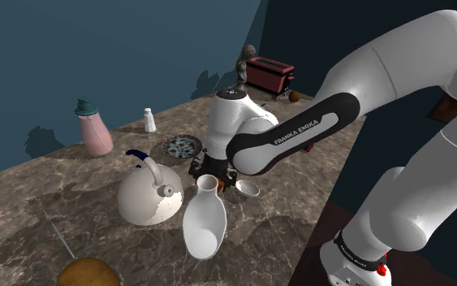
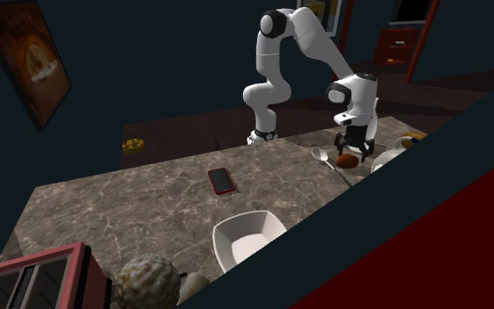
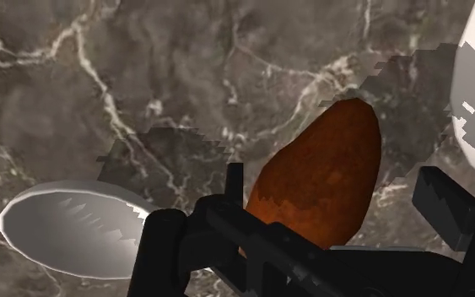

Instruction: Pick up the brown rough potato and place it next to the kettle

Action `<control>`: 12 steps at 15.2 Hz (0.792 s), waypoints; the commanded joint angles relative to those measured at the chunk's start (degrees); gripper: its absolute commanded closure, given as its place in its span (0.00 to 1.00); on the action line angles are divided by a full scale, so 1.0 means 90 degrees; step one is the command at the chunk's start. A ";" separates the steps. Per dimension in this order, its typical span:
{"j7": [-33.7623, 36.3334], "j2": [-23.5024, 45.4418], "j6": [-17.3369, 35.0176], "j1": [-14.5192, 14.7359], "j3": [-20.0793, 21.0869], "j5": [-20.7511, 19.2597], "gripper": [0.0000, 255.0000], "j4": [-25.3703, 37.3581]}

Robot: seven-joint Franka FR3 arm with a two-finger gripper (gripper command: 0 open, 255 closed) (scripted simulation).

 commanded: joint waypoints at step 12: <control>-0.0231 -0.0675 -0.0885 0.0066 -0.0090 0.0324 0.00 0.0250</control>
